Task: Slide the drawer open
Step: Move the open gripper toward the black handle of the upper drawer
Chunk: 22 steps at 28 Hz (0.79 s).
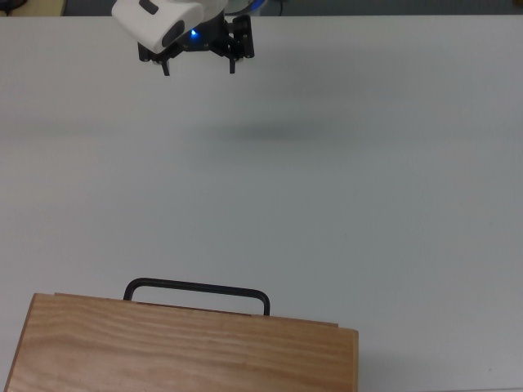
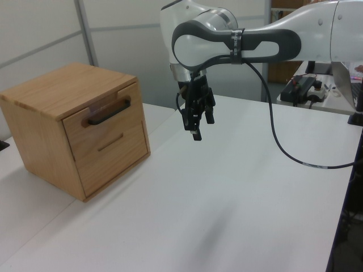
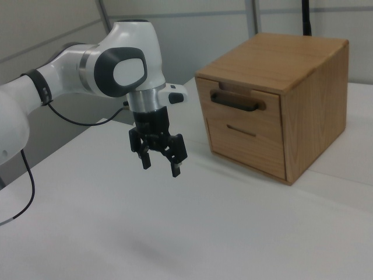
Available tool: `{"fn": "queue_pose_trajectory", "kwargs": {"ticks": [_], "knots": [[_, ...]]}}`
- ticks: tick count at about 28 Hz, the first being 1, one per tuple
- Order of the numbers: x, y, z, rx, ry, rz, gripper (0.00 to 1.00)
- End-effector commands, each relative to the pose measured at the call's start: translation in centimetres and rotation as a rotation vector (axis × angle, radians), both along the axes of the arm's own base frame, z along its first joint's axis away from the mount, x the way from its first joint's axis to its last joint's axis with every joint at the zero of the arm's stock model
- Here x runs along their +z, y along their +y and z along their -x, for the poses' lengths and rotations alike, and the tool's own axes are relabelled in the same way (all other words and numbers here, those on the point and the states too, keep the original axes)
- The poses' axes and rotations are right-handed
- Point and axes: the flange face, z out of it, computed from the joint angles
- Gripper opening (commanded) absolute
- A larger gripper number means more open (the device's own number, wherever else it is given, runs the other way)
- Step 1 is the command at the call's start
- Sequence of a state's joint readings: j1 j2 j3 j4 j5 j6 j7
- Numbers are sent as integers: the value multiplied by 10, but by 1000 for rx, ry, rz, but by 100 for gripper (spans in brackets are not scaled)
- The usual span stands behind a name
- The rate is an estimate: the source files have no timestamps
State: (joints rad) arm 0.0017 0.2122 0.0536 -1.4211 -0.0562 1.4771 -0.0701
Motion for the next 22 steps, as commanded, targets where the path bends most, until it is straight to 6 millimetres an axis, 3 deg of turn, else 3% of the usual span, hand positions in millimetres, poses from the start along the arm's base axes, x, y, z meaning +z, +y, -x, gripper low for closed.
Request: {"fn": "queue_pose_trajectory", "kwargs": {"ticks": [1,12,22], "knots": [[6,-8,8,11,-4,-9,100],[12,-6,-9,-16,-138,-19,100],[-4,-5,-30,-369,-221,-8,100]]}}
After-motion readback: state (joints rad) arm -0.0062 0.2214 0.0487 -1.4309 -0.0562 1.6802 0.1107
